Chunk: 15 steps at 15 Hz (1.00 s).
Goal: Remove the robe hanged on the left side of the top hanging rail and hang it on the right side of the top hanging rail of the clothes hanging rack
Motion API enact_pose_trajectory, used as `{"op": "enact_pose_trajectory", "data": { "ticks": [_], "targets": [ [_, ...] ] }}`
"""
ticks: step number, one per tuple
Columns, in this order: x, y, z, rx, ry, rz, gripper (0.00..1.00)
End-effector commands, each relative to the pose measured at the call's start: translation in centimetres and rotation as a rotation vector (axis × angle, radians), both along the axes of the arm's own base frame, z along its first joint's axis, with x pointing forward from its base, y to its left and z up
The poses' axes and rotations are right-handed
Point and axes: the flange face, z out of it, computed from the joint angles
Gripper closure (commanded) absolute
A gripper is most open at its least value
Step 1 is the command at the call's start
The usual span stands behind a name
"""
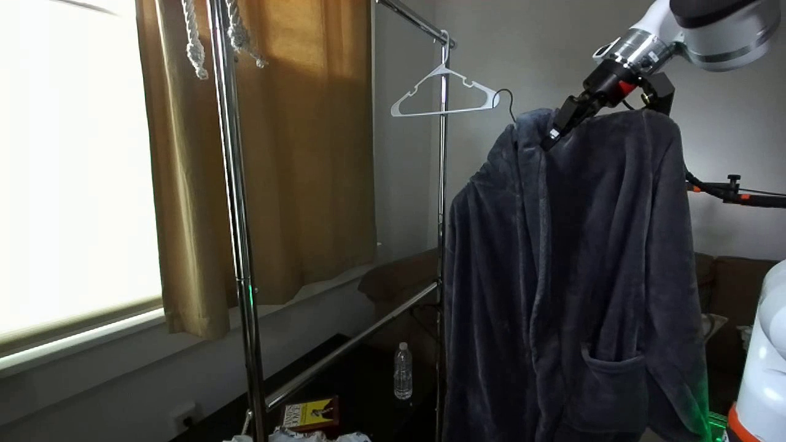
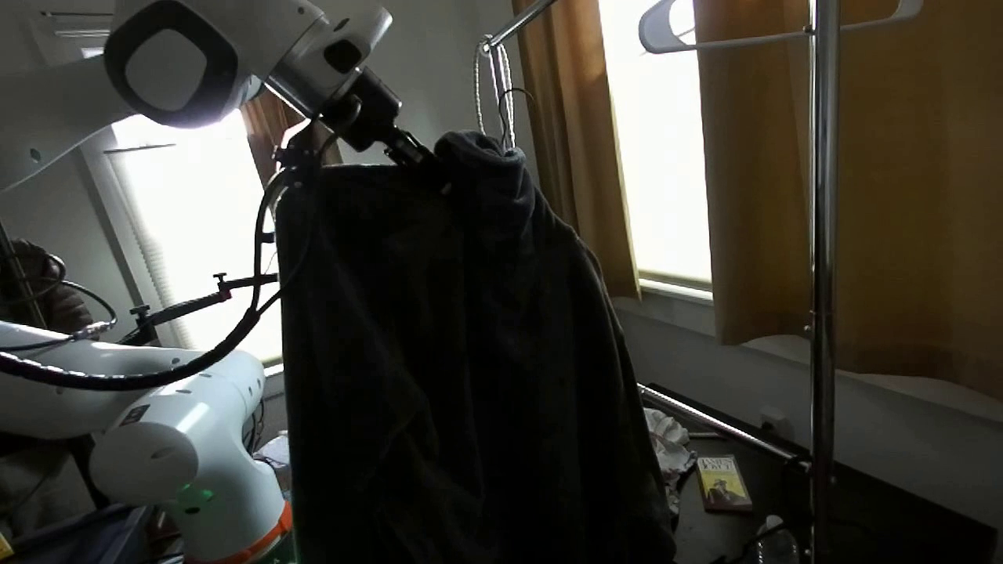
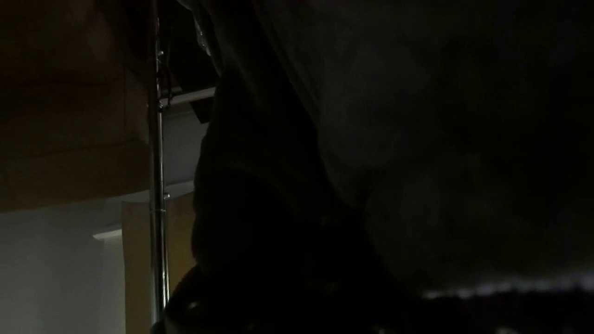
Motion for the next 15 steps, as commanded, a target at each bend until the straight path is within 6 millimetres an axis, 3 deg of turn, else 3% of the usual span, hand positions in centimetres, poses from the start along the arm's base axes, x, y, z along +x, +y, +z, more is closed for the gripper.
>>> {"op": "enact_pose_trajectory", "data": {
  "ticks": [1, 6, 10, 11, 12, 14, 15],
  "targets": [
    [2.4, -4.4, -1.6, 0.065, 0.009, -0.165, 0.98],
    [6.4, -10.8, -4.4, 0.072, 0.034, -0.360, 0.98],
    [10.1, -14.1, -4.4, 0.089, 0.013, -0.467, 0.98],
    [8.6, -12.2, -6.4, 0.080, 0.043, -0.407, 0.98],
    [9.3, -12.6, -6.6, 0.077, 0.054, -0.414, 0.93],
    [9.7, -12.6, -7.6, 0.080, 0.077, -0.411, 0.93],
    [9.7, -12.6, -7.8, 0.081, 0.080, -0.411, 0.98]
  ]
}}
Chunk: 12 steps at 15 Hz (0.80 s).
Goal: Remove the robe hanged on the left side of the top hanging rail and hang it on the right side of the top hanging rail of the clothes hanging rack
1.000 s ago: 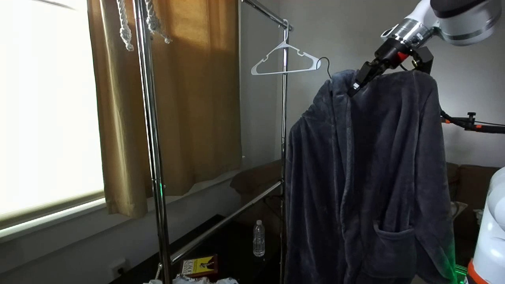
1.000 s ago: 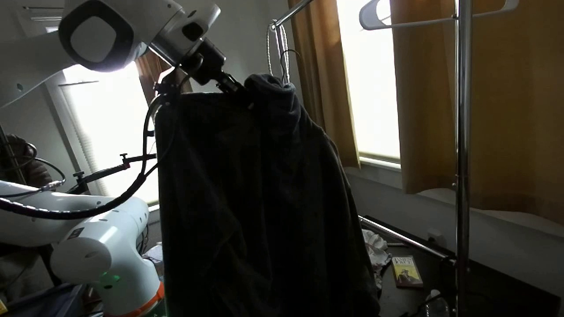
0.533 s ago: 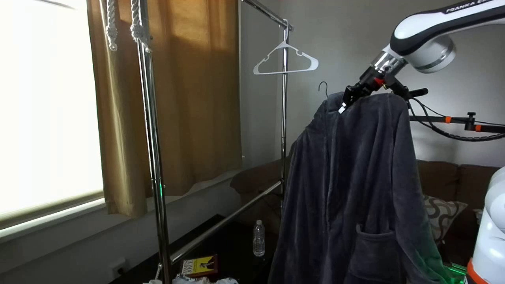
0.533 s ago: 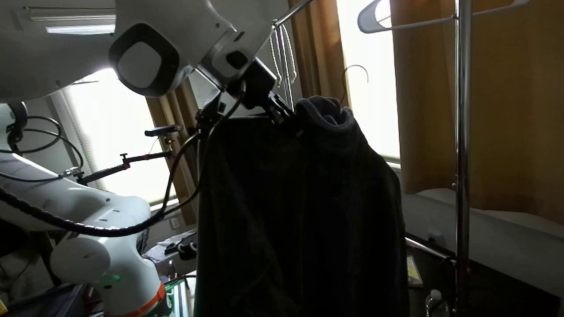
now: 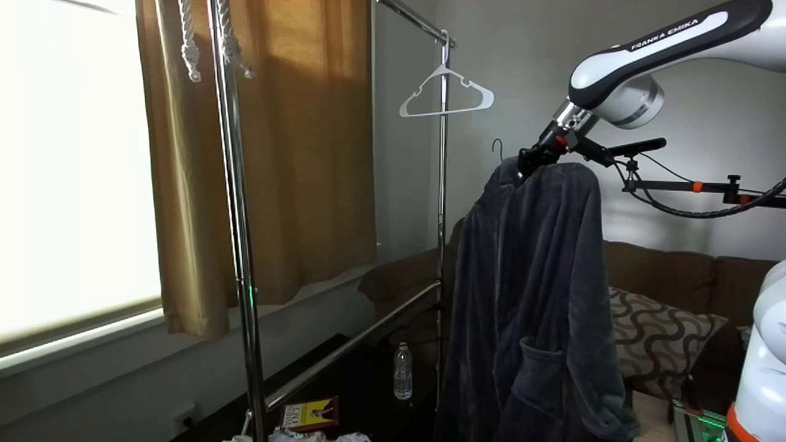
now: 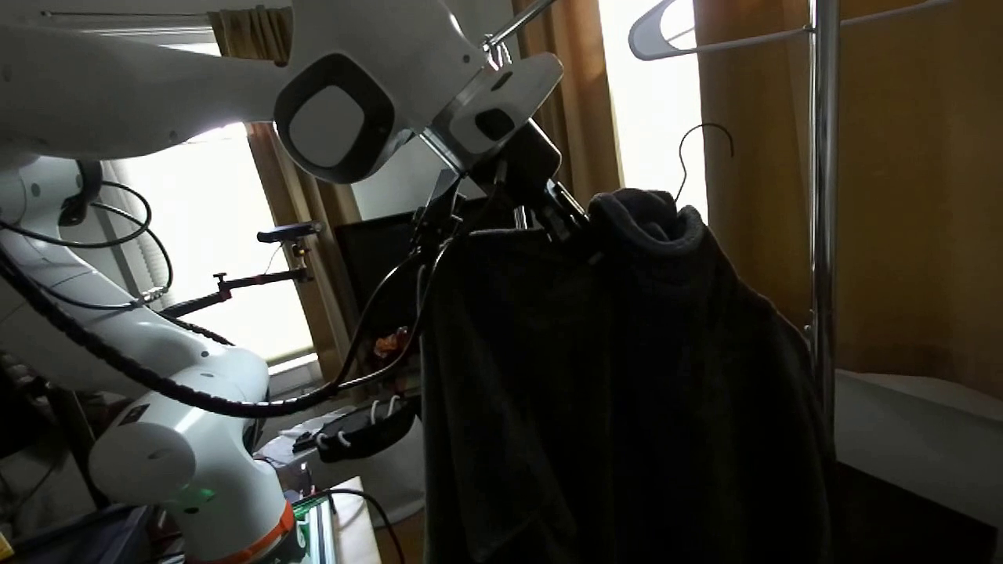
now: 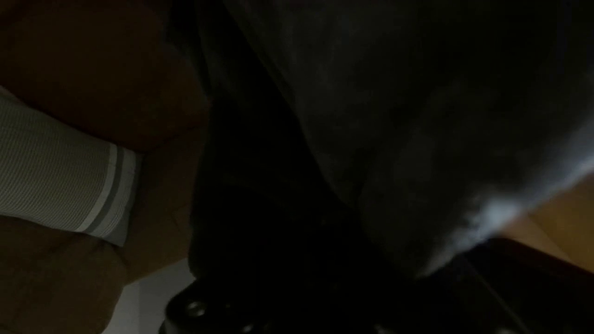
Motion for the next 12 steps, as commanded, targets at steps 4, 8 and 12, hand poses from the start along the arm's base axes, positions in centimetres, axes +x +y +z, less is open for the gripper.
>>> {"op": "enact_pose_trajectory", "data": {
  "ticks": [4, 8, 12],
  "targets": [
    [0.4, -5.0, -1.2, -0.027, 0.019, -0.153, 0.98],
    [-0.7, -11.1, -3.0, -0.054, 0.039, -0.357, 0.98],
    [-1.4, -14.2, -2.8, -0.067, 0.018, -0.499, 0.98]
  ]
}}
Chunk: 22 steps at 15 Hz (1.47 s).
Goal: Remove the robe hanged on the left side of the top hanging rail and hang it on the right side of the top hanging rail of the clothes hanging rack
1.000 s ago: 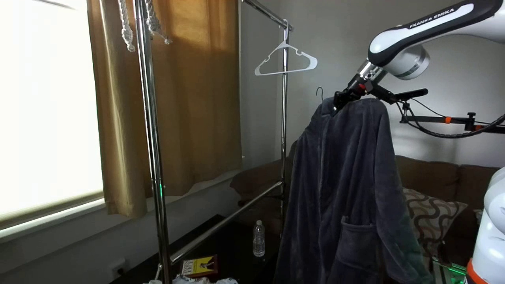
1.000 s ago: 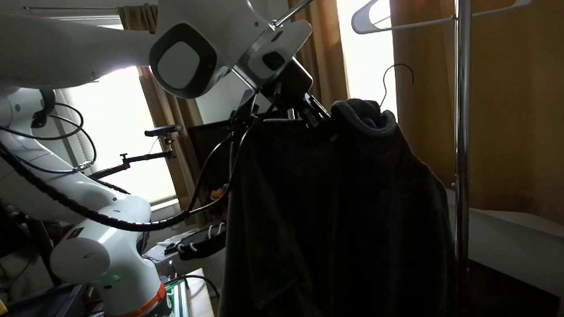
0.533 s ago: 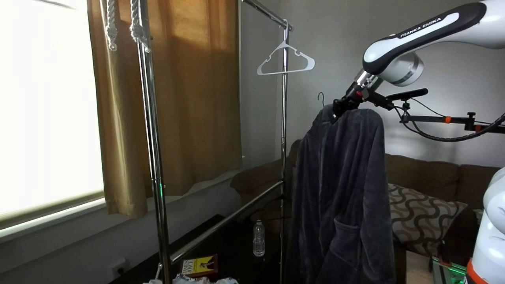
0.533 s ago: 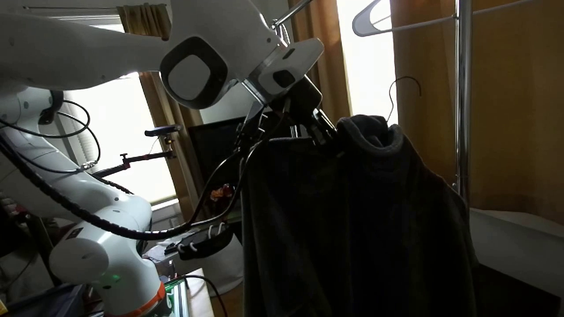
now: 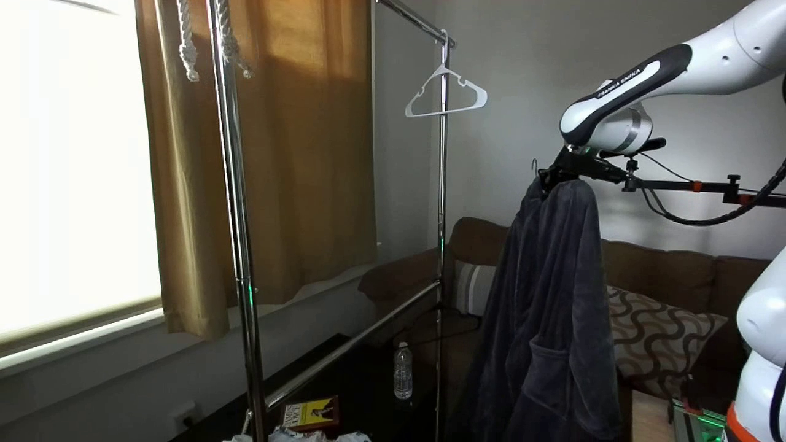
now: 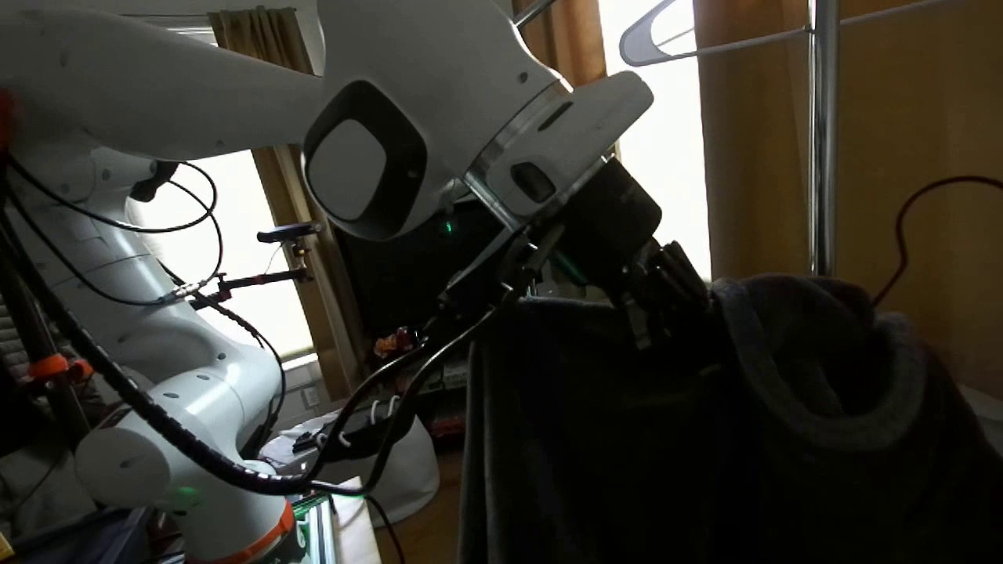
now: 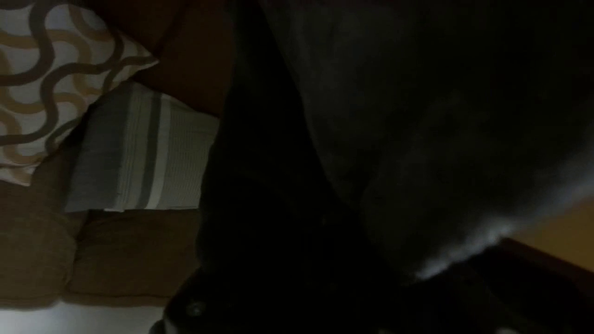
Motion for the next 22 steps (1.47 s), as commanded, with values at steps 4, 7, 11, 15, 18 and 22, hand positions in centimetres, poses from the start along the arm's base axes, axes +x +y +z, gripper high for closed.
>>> {"op": "enact_pose_trajectory", "data": {
  "ticks": [4, 7, 11, 15, 18, 22],
  "targets": [
    [0.5, -1.5, 0.6, -0.008, -0.008, -0.056, 0.93],
    [1.0, -0.6, 0.9, 0.009, -0.019, -0.001, 0.98],
    [2.6, 1.0, 2.5, -0.020, -0.058, 0.202, 0.98],
    [3.9, 0.6, 4.2, -0.062, -0.077, 0.406, 0.98],
    [4.2, 1.0, 2.4, -0.040, -0.043, 0.381, 0.93],
    [5.2, 1.5, 2.3, -0.021, -0.075, 0.483, 0.98]
  ]
}}
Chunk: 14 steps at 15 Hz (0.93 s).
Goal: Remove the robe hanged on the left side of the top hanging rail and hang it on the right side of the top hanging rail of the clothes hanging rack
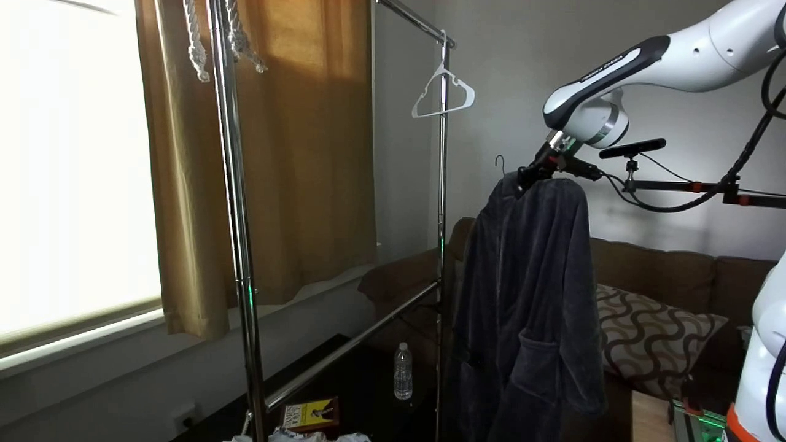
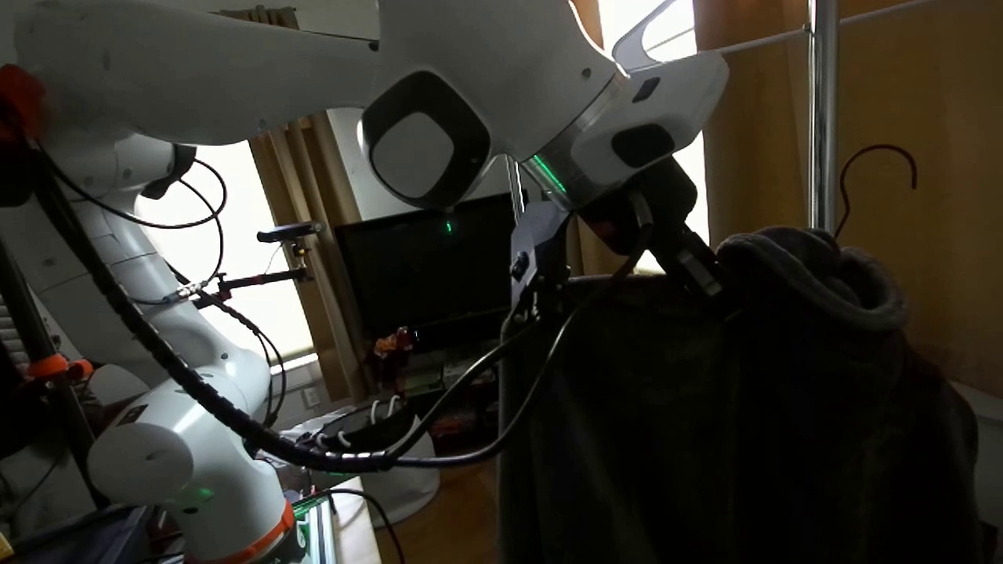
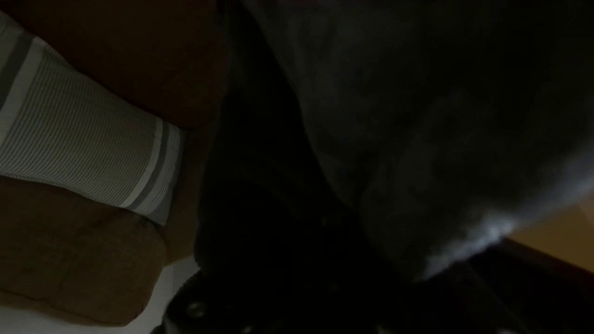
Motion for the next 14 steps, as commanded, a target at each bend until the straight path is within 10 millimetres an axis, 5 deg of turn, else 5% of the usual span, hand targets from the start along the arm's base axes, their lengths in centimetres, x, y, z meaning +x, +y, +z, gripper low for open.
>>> {"op": "enact_pose_trajectory", "data": {
  "ticks": [1, 8, 11, 12, 14],
  "targets": [
    [0.8, 0.0, 2.0, -0.005, -0.078, 0.129, 0.98],
    [3.9, -4.4, 5.6, 0.068, -0.204, 0.311, 0.98],
    [5.7, -6.7, 7.3, 0.128, -0.232, 0.225, 0.98],
    [4.4, -5.1, 5.1, 0.112, -0.195, 0.271, 0.98],
    [5.1, -5.6, 4.6, 0.108, -0.180, 0.265, 0.93]
  ]
}}
